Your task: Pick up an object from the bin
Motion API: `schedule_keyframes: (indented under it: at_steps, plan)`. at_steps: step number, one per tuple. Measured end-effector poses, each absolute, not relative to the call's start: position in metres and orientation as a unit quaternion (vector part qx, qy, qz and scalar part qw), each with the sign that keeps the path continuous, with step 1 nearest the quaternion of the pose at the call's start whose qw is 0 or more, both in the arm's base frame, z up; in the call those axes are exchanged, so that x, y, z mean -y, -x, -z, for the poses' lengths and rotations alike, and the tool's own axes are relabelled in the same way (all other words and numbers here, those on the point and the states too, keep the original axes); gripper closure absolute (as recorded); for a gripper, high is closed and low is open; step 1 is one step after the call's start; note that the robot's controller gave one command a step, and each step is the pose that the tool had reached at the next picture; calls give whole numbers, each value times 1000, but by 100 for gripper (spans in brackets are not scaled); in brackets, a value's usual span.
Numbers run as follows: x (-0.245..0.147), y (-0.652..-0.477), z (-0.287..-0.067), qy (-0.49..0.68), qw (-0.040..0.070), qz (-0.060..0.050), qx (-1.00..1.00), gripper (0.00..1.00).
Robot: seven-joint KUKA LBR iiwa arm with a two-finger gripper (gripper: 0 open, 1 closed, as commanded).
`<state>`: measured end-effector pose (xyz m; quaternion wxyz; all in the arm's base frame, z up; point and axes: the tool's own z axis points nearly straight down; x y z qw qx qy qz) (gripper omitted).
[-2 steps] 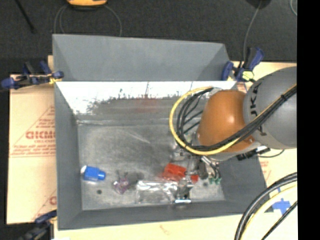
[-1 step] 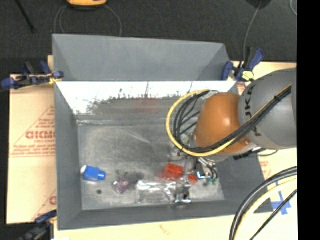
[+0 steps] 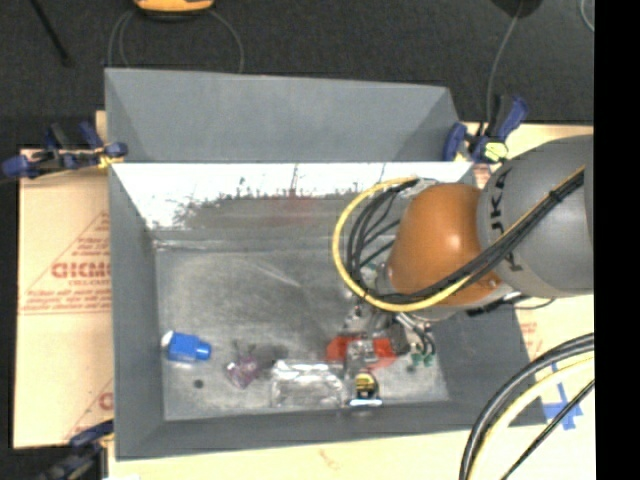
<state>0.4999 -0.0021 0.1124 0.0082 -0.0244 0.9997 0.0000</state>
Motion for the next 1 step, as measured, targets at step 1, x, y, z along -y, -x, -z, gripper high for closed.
schedule_keyframes:
  at_steps: [1]
  plan:
    - [-1,-501,-268,43,6,1,-999,100]
